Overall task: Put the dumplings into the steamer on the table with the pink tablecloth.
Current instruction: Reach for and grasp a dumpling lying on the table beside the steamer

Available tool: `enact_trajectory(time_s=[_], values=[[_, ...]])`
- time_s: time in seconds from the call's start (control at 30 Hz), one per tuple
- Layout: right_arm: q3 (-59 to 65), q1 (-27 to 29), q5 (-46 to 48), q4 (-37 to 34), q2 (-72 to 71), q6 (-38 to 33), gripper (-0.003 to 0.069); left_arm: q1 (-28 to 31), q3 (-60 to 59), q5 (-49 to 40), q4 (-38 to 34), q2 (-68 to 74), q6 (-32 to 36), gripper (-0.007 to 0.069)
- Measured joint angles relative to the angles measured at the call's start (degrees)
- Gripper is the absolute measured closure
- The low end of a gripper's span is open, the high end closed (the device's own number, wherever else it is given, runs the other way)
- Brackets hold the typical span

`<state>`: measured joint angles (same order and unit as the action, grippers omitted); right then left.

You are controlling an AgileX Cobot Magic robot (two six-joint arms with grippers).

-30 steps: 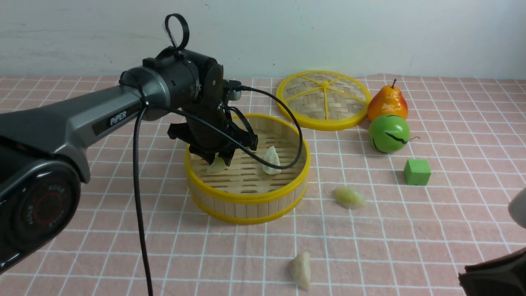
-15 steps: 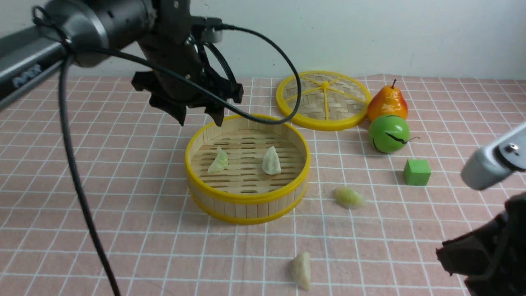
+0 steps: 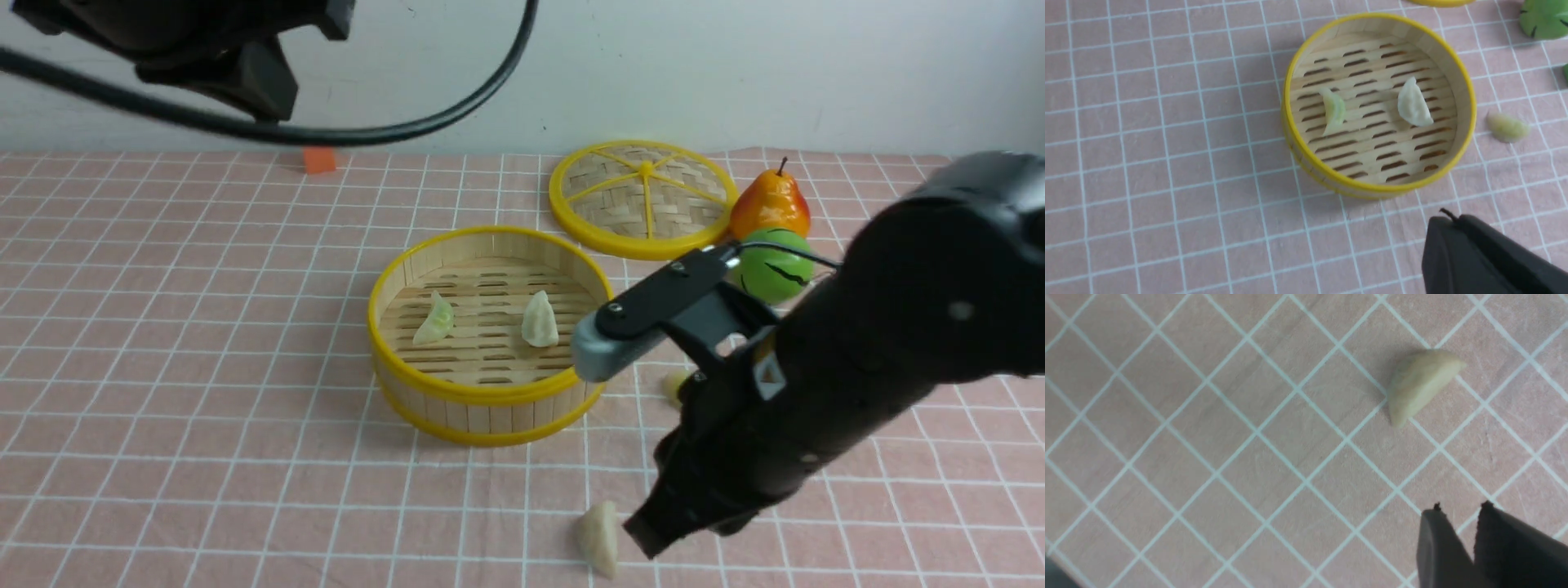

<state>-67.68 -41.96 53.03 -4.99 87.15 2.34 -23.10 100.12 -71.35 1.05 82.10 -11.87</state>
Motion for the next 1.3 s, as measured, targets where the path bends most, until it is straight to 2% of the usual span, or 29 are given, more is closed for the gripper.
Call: enact_trajectory(time_s=[0.07, 0.1, 0.13, 0.2, 0.3, 0.43, 0.53, 0.6, 0.77, 0.8, 0.83, 0.87, 1.17, 1.3], values=[[-0.9, -0.1, -0.7, 0.9, 2.4, 1.6, 0.044, 0.0, -3.7, 0.0, -0.2, -3.2, 0.0, 0.0638], [-1.5, -0.1, -2.0, 1.7, 5.0, 3.5, 0.0356, 0.0, -8.7, 0.0, -0.4, -7.5, 0.0, 0.0638], [-1.5, -0.1, -2.4, 1.8, 5.2, 3.7, 0.0346, 0.0, -9.3, 0.0, -0.4, -8.0, 0.0, 0.0638], [-1.8, -0.1, -4.7, 2.1, 8.5, 6.2, 0.0214, 0.0, -16.9, 0.0, -1.0, -14.3, 0.0, 0.0638], [-1.8, -0.1, -7.6, 2.1, 11.9, 8.2, 0.009, 0.0, -24.7, 0.0, -2.3, -21.0, 0.0, 0.0638], [-1.8, -0.1, -10.7, 2.8, 16.7, 11.1, 0.0039, 0.0, -33.8, 1.3, -4.0, -29.3, 0.0, 0.0638], [-1.9, -0.1, -11.8, 3.7, 19.0, 13.3, 0.0054, 0.0, -37.9, 3.3, -4.4, -33.4, 0.0, 0.0638], [-2.2, -0.1, -12.4, 5.3, 21.4, 16.2, 0.0112, 0.0, -41.2, 5.4, -4.4, -37.2, 0.0, 0.0638], [-2.4, -0.1, -14.8, 8.5, 22.2, 20.2, 0.0321, 0.0, -44.5, 7.7, -4.3, -41.8, 0.0, 0.0638], [-2.4, -0.1, -15.0, 8.6, 22.2, 20.3, 0.0333, 0.0, -44.5, 7.7, -4.3, -41.9, 0.0, 0.0638], [-2.5, -0.1, -15.1, 9.0, 22.3, 20.9, 0.0433, 0.0, -44.8, 8.0, -4.3, -42.3, 0.0, 0.0638], [-2.5, -0.1, -15.0, 9.0, 22.3, 21.1, 0.0459, 0.0, -44.8, 8.1, -4.3, -42.4, 0.0, 0.0638], [-3.4, -0.1, -12.9, 9.0, 22.3, 20.7, 0.0462, 0.0, -44.8, 8.4, -4.3, -42.4, 0.0, 0.0638], [-6.6, -0.1, -9.6, 9.0, 22.5, 18.2, 0.0462, 0.0, -44.8, 8.4, -4.3, -42.4, 0.0, 0.0638]])
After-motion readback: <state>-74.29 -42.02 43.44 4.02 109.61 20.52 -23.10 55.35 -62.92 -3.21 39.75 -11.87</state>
